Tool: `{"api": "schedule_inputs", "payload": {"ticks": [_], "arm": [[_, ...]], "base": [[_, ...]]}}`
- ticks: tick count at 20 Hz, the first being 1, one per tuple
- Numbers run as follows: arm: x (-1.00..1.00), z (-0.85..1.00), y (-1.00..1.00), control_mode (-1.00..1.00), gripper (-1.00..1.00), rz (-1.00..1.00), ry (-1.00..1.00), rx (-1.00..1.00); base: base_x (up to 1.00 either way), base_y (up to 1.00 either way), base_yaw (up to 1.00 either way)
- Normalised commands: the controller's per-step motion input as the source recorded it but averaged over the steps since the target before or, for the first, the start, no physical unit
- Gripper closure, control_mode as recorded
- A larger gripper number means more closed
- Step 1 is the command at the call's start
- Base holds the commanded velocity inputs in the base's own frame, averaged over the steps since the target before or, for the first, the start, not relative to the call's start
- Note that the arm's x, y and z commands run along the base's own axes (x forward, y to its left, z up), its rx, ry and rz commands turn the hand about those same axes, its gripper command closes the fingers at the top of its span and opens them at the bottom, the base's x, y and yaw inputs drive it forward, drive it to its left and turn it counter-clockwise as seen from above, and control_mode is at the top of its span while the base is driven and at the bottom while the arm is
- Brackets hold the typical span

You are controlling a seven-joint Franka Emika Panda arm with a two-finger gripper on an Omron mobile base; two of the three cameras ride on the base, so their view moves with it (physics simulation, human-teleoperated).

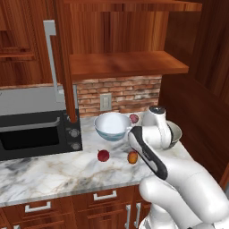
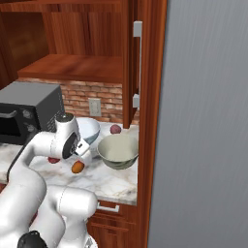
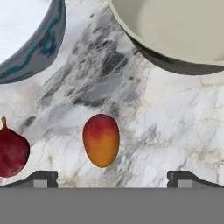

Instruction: Pick both bowls and place them on the counter. Then place the mango in one bowl and place the pear in the other bowl.

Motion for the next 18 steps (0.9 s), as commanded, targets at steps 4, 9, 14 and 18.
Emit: {"api": "schedule_inputs", "payload": {"ticks": [4,9,14,18], "arm": [[0.11,-0.24,0.30,-1.00,-1.00,0.19,0.00,-0.28],[0.00,-0.28,0.00,-1.00,-1.00,0.07,0.04,-0.20],[-0.01,-0.27,0.00,-1.00,-1.00,0.06,0.02,-0.05],[0.05,-0.28,0.00,-1.00,-1.00,0.11,-0.01,0.00]], "base": [[0.00,0.00,0.00],[0.00,0.00,0.00],[0.00,0.00,0.00],[0.00,0.00,0.00]]}}
